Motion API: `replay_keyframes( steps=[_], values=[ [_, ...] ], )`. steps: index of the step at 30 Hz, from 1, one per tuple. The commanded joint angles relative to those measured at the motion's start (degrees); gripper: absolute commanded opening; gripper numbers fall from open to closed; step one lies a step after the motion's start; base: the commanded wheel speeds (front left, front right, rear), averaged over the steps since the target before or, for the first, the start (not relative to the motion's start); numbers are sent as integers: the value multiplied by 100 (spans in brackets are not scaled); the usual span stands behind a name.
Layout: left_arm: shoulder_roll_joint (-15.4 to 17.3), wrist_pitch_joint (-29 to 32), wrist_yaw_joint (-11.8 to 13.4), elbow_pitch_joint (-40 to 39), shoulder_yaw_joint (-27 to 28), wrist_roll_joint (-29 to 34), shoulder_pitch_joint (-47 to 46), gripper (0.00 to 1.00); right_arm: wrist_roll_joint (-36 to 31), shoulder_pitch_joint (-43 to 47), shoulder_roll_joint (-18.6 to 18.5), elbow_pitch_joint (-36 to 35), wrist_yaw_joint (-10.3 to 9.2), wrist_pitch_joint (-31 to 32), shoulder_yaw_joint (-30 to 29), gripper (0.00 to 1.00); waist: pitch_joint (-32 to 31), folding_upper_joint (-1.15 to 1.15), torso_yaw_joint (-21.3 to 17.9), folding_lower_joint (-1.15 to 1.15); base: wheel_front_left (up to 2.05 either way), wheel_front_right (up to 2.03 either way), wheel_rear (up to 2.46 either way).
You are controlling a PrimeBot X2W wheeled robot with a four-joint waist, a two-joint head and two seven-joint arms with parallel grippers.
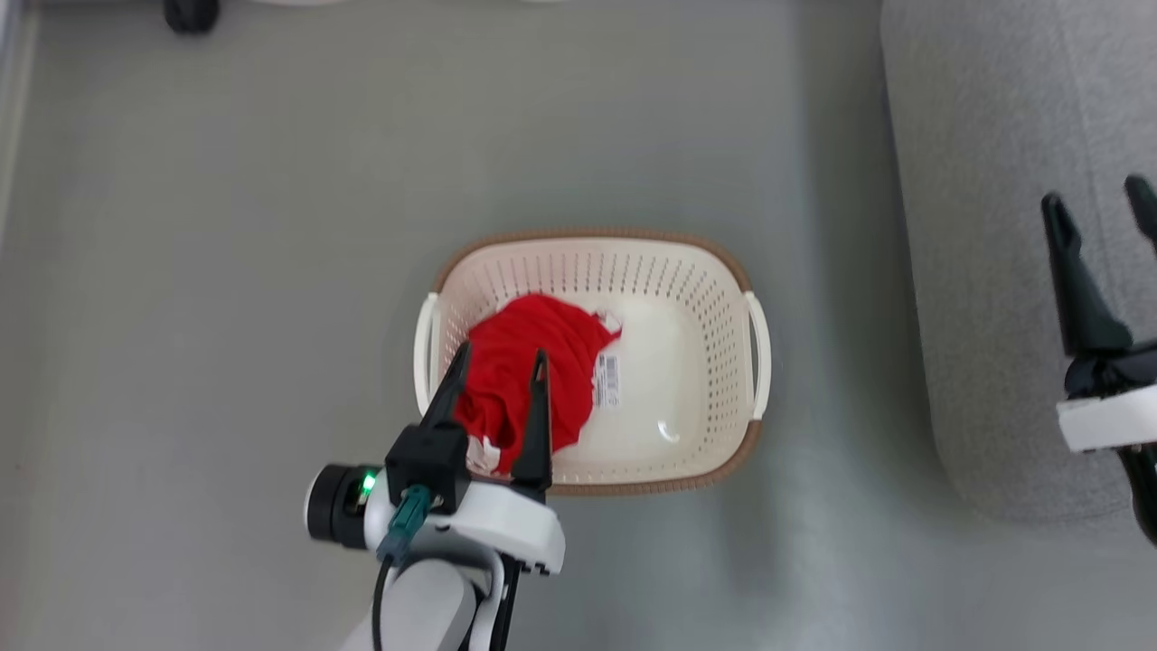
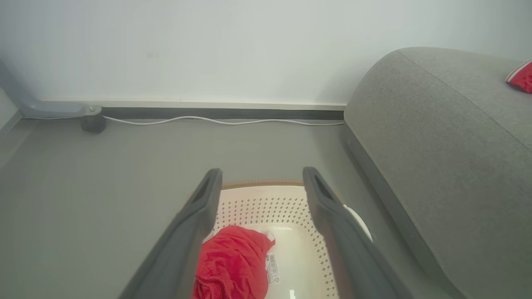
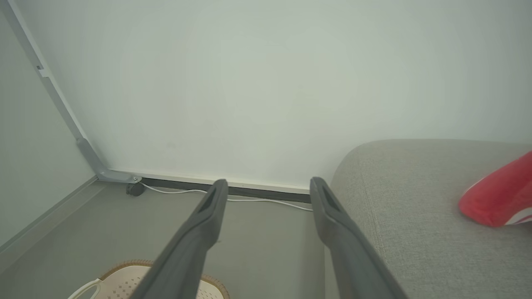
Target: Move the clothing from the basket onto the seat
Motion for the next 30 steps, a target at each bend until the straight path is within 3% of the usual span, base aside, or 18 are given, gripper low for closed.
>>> replay_keyframes(
  steps=[1,10,17,27,30],
  values=[
    [18,-36,72,-70,91,-47,-193,100,50,-52,-170,-192,22,-33,61,100,417,0,-85,0,0,0,0],
    [18,-36,192,408,-417,-266,-1102,100,161,-510,-216,-565,22,-33,-75,100,1270,0,-158,0,0,0,0],
    [18,-36,102,990,-735,-430,-1846,100,226,-871,-223,-859,22,-33,11,100,1808,0,-255,0,0,0,0],
    [18,-22,-101,2965,-1941,-1005,-3250,100,297,-1157,-180,-1078,22,-33,197,100,2267,0,-463,0,0,0,0],
    [18,289,-109,3545,-2489,-1201,-3631,100,321,-1181,-149,-1075,22,-33,229,100,2317,0,-509,0,0,0,0]
  ],
)
